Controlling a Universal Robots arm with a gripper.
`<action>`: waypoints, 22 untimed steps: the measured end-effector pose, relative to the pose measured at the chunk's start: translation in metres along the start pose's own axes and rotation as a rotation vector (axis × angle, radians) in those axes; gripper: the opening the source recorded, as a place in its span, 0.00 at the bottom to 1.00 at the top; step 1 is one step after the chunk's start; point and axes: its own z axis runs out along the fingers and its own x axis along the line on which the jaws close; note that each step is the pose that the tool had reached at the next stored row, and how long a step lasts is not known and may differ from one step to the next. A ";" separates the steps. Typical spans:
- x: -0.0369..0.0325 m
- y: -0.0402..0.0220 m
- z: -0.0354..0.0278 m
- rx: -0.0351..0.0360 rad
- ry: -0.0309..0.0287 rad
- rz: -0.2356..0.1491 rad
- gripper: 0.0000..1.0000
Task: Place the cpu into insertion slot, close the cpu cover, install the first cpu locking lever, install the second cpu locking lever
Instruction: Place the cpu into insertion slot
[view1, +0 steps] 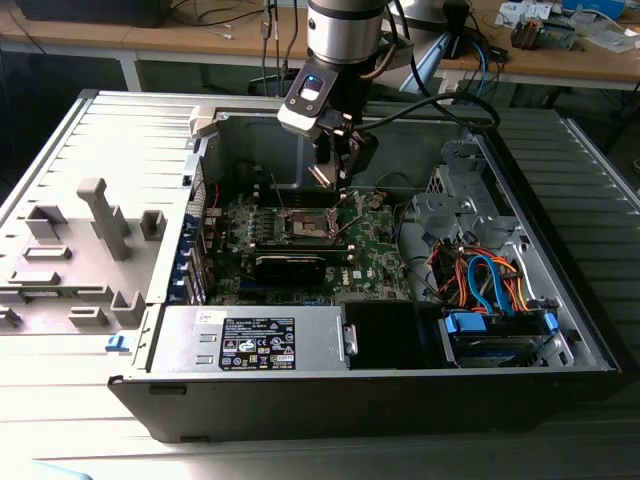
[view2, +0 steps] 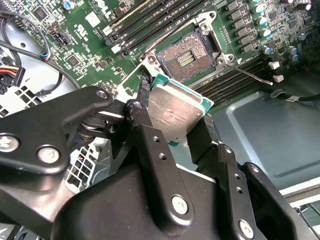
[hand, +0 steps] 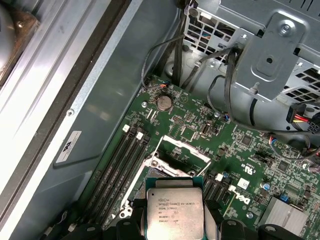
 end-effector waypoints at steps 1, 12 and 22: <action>0.0000 0.0000 0.0000 0.0000 0.0000 0.000 0.55; 0.0000 0.0000 0.0003 -0.0003 -0.0009 0.019 0.55; 0.0000 0.0000 0.0006 -0.0005 -0.0015 0.033 0.55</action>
